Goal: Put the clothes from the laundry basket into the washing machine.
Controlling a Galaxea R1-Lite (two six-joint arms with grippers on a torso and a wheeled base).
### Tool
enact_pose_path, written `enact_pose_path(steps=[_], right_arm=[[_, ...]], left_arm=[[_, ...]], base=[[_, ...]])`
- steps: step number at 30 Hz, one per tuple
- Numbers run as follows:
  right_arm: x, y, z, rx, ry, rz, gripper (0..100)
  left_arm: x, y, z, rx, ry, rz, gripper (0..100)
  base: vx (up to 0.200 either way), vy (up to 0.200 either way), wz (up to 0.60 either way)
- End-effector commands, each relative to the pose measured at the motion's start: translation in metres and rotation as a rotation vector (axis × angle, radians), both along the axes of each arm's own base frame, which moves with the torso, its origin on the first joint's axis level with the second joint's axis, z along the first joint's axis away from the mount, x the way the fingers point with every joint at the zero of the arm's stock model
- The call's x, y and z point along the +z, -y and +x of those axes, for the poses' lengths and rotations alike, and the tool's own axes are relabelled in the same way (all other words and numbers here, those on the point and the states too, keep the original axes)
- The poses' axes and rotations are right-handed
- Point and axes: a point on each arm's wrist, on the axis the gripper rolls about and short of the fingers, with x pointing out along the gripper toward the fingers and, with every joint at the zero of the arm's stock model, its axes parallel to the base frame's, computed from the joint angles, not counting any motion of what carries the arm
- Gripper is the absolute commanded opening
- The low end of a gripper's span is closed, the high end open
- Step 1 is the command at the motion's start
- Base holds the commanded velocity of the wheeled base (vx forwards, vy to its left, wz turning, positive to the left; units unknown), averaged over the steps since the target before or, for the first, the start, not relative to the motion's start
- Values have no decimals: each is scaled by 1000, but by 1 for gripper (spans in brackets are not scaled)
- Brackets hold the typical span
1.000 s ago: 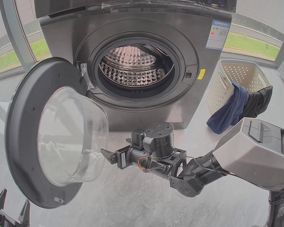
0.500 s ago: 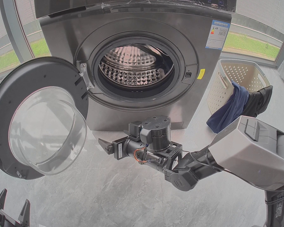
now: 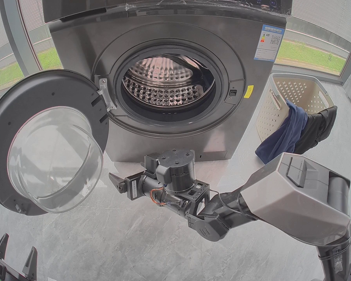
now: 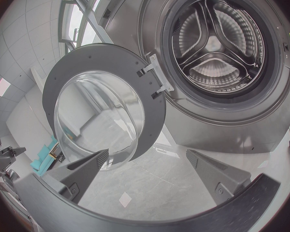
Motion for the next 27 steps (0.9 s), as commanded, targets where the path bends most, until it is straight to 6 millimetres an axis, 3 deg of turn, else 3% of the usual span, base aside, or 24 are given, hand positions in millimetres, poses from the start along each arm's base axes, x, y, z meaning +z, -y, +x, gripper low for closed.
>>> enact_pose_path(steps=[1, 2, 5, 9, 14, 19, 27], right_arm=[[29, 31, -3, -52, 15, 4, 100], [51, 58, -7, -87, 27, 11, 100], [89, 114, -25, -150, 75, 7, 100], [114, 188, -59, -263, 101, 8, 100], [124, 268, -102, -431, 148, 18, 100], [115, 321, -144, -590, 192, -7, 100], [91, 361, -206, -754, 253, -5, 100]], left_arm=[[-4, 0, 0, 0, 1, -1, 100], [-4, 0, 0, 0, 1, -1, 100], [-4, 0, 0, 0, 1, -1, 100], [-4, 0, 0, 0, 1, -1, 100], [-4, 0, 0, 0, 1, -1, 100], [-4, 0, 0, 0, 1, 1, 100], [-4, 0, 0, 0, 1, 1, 100]], base=[[0, 0, 0], [0, 0, 0], [0, 0, 0], [0, 0, 0], [0, 0, 0], [0, 0, 0], [0, 0, 0]])
